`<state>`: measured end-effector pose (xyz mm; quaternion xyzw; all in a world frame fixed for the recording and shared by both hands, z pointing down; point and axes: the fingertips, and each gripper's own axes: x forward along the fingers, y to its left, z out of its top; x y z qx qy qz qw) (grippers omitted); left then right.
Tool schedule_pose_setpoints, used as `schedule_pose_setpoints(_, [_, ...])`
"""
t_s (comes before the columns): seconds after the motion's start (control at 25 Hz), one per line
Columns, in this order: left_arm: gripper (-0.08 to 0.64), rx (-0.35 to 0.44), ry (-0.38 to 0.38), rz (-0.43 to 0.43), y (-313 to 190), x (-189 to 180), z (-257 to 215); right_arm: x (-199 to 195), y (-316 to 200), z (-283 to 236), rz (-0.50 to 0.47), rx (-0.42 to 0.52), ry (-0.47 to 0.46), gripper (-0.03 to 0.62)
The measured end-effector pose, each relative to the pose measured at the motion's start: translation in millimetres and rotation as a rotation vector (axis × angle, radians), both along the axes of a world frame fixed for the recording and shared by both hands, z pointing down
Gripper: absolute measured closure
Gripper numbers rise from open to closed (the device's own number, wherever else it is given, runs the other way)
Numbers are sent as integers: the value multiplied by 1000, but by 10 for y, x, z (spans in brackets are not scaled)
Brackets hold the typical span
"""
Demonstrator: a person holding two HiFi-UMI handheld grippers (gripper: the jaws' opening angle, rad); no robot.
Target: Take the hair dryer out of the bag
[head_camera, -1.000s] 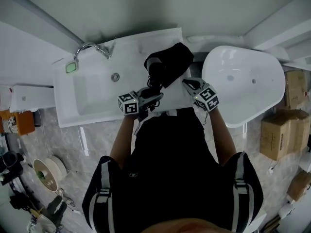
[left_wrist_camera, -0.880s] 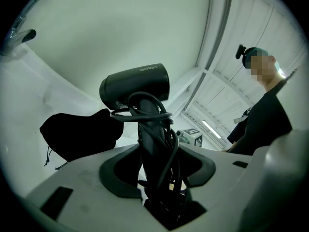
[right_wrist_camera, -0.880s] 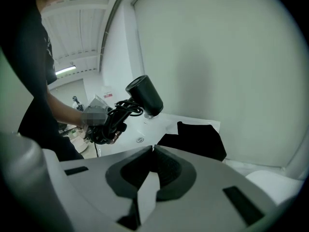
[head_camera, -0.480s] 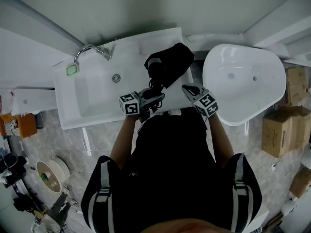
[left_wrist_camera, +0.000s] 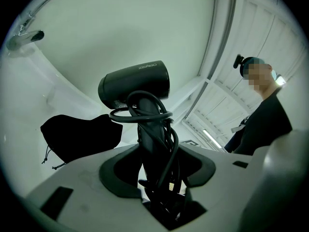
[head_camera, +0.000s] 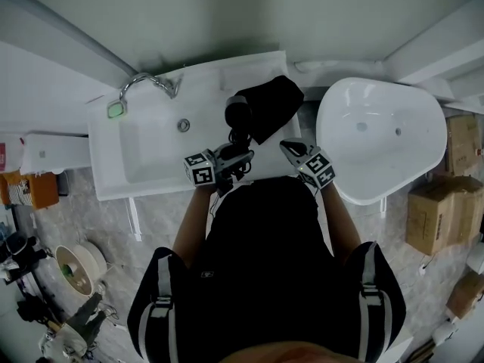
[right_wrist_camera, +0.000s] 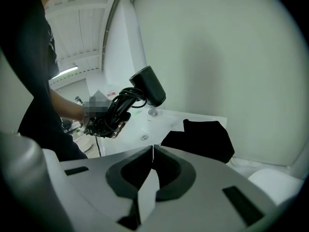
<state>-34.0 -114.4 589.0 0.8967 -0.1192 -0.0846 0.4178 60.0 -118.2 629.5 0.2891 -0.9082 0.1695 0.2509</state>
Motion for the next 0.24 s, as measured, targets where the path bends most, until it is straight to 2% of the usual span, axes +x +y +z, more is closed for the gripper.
schedule_pose_setpoints(0.24, [362,3,-3,-47,7,42,-32,52,-12,-58,-5,13,-22,529])
